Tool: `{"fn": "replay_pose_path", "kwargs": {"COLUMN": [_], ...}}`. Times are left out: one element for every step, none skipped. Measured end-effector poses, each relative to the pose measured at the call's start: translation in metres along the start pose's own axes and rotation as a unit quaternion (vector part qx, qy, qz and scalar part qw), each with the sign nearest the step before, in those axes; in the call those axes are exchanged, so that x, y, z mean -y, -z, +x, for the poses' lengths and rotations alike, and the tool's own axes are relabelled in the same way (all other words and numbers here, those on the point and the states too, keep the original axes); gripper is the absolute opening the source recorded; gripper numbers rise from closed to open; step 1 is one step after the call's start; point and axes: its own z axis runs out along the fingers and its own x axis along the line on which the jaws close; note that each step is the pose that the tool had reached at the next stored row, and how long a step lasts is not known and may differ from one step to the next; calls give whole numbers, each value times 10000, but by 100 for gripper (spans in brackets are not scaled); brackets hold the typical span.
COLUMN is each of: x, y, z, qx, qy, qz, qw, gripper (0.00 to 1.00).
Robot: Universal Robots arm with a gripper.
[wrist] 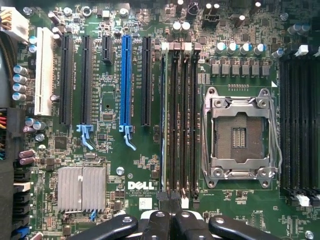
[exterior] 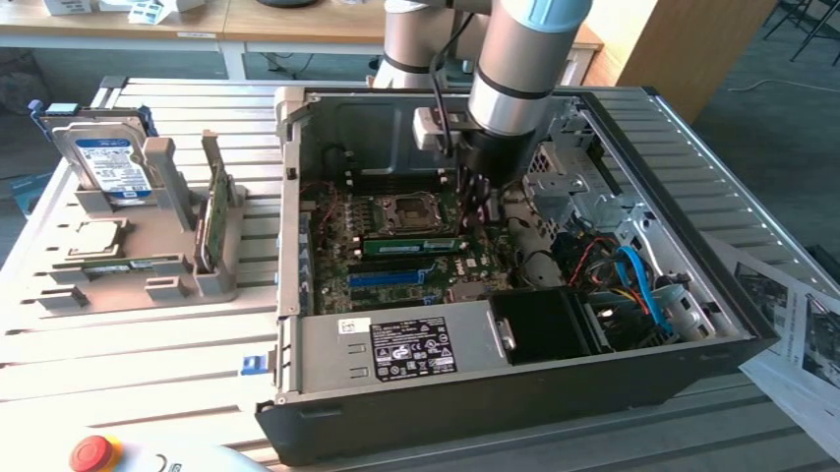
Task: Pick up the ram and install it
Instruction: 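Press down the ram until it locks into place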
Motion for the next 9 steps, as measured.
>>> {"fn": "replay_pose_path", "kwargs": {"x": [0, 0, -1, -1, -1, -2, -2, -2, -3], "y": [10, 18, 27, 37, 46, 56, 65, 75, 85], "z": [0, 0, 0, 0, 0, 0, 0, -1, -1], "qx": [0, 0, 0, 0, 0, 0, 0, 0, 0], "qy": [0, 0, 0, 0, 0, 0, 0, 0, 0], "qz": [0, 0, 0, 0, 0, 0, 0, 0, 0], "qw": [10000, 10000, 10000, 10000, 10000, 10000, 10000, 10000, 10000], "gripper": [11, 11, 11, 11, 11, 11, 11, 11, 11]}}
